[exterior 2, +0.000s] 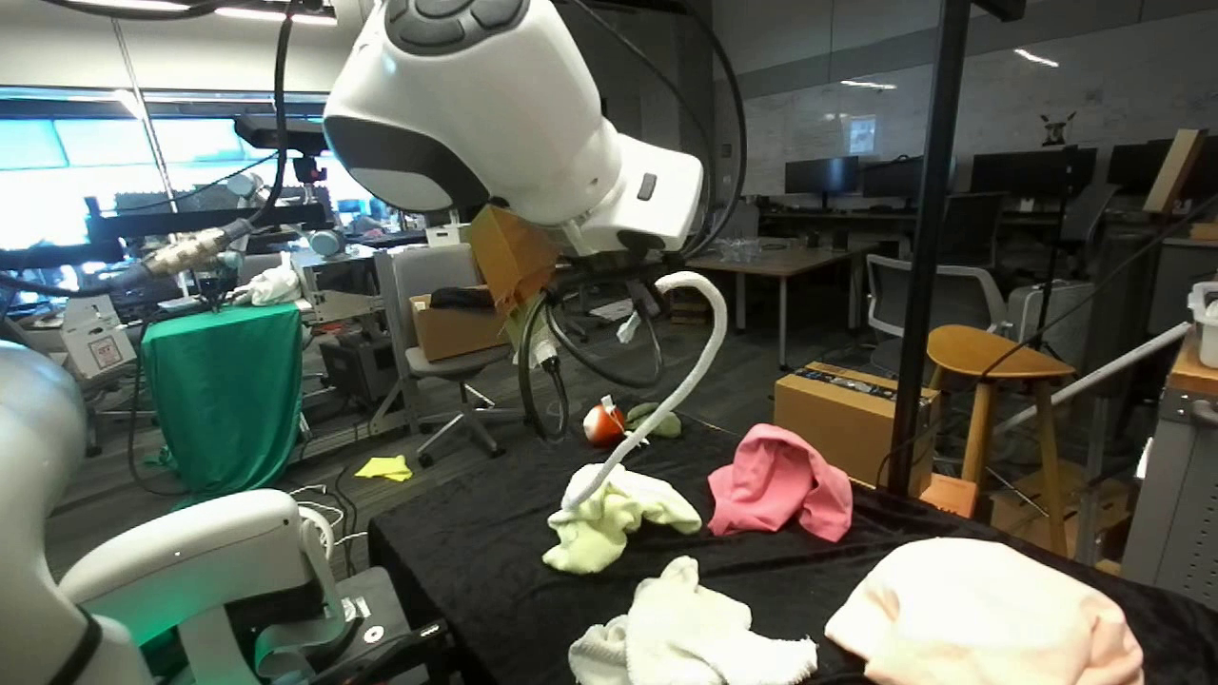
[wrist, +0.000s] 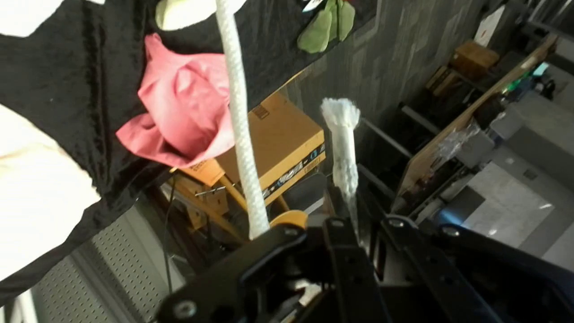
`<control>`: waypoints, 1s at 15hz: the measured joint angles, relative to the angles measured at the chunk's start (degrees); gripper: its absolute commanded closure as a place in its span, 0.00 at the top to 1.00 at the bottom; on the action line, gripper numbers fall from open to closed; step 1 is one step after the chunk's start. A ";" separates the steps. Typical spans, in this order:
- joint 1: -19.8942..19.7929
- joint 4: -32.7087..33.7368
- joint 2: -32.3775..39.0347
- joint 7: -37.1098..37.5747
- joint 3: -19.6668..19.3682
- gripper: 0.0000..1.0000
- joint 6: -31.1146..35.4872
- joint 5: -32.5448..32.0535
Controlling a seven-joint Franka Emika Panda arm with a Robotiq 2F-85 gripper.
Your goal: Put all the objects on the table grouped together.
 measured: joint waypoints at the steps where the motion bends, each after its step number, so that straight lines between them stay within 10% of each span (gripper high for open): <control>1: -0.86 -0.01 -0.72 1.58 0.54 0.05 1.70 -0.53; 7: -9.35 -0.14 -1.77 15.80 6.61 0.05 8.81 -9.53; 15: -23.92 -1.06 0.97 24.85 17.86 0.05 1.13 -25.76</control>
